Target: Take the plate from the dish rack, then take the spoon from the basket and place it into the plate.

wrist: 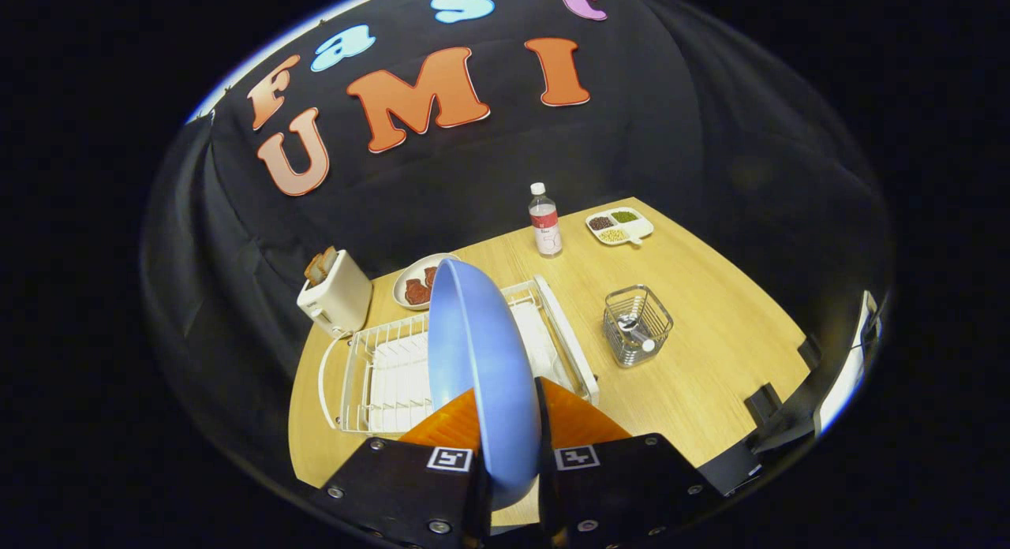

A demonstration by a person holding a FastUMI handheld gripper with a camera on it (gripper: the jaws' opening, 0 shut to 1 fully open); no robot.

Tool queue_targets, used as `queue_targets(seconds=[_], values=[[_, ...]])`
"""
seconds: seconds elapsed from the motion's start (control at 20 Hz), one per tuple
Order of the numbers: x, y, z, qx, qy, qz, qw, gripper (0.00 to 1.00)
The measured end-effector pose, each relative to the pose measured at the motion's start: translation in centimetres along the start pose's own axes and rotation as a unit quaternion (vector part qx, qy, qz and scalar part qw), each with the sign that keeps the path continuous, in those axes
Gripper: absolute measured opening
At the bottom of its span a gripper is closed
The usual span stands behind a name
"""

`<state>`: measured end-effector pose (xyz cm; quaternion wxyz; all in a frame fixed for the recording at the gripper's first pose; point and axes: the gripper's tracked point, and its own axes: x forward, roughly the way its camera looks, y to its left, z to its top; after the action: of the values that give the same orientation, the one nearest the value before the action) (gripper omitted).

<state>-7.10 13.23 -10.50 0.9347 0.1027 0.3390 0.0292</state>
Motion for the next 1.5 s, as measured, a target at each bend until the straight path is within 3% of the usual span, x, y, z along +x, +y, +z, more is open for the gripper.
queue_targets(seconds=[0.6,1.5], values=[[-1.1,-1.6,-10.9,0.092,0.074,0.092,0.989,0.24],[4.4,-2.0,-22.2,0.189,0.19,0.115,0.956,0.24]])
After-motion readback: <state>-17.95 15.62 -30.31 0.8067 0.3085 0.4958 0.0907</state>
